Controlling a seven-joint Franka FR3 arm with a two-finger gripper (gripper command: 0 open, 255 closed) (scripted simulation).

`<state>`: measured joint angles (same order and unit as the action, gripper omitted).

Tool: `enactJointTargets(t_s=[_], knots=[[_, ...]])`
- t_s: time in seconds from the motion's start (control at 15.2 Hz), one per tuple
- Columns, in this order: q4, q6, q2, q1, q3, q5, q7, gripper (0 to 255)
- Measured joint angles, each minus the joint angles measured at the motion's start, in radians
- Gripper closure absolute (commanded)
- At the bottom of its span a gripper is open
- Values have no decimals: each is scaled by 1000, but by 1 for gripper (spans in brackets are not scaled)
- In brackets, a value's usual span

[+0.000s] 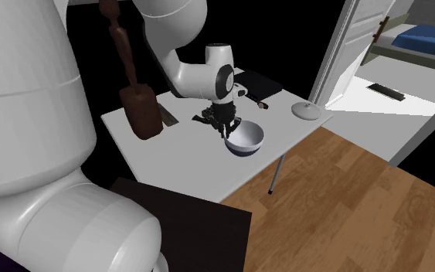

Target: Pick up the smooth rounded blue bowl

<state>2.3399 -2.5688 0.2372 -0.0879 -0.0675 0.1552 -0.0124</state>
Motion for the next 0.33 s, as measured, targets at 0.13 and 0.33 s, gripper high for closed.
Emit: enactJointTargets(t_s=[0.13, 0.33], knots=[[0, 24, -24, 1, 1, -2, 2, 255], [-2, 58, -56, 2, 3, -5, 5, 255]])
